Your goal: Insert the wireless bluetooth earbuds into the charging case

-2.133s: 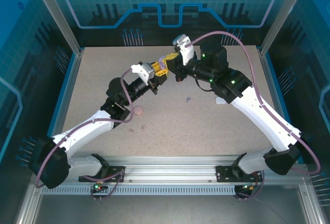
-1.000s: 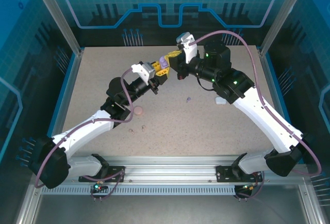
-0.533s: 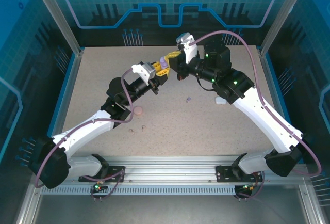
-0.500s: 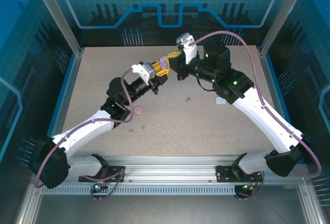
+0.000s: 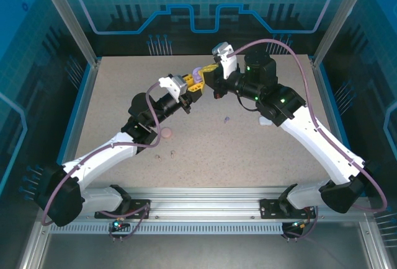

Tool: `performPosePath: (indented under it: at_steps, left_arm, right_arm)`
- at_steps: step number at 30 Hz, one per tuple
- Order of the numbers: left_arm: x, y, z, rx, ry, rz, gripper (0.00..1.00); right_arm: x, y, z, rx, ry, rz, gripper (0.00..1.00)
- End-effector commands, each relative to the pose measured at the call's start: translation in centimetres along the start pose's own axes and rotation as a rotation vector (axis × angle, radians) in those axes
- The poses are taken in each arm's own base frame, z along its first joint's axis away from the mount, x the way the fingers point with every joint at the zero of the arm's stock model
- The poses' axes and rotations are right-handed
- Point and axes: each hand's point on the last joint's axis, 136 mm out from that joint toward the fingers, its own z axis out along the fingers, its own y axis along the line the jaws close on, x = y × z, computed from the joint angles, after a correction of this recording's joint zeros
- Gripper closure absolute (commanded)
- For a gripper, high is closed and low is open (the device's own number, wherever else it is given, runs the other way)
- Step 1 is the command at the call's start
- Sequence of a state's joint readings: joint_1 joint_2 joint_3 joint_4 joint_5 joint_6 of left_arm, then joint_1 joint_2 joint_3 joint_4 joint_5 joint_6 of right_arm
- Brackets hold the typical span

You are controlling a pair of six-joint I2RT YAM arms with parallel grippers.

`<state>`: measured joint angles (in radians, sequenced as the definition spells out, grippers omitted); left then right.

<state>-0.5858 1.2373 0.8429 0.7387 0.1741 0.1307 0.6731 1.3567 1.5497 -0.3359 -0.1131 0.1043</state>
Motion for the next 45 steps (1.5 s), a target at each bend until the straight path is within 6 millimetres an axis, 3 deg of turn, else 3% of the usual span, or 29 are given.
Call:
performPosePath:
  at_steps: [1, 9, 14, 34, 45]
  left_arm:
    - [-2.3, -0.4, 0.4, 0.021, -0.066, 0.014, 1.0]
    - [-2.1, -0.4, 0.4, 0.024, -0.06, 0.008, 1.0]
    - [-2.1, -0.5, 0.3, 0.025, -0.06, 0.009, 1.0]
    - [-2.4, -0.5, 0.4, 0.024, -0.063, 0.013, 1.0]
    - [-2.4, -0.4, 0.5, 0.02, -0.062, 0.018, 1.0]
  right_arm:
    - [-0.6, 0.0, -0.8, 0.002, -0.025, 0.005, 0.96]
    - [-3.0, -0.4, -1.8, 0.04, -0.1, -0.007, 0.98]
    - [-3.3, 0.1, -1.6, 0.016, -0.098, -0.011, 0.98]
    - [-1.1, 1.1, 0.1, -0.024, -0.027, -0.001, 0.98]
    - [0.5, 1.2, 0.1, -0.029, 0.018, -0.002, 0.99]
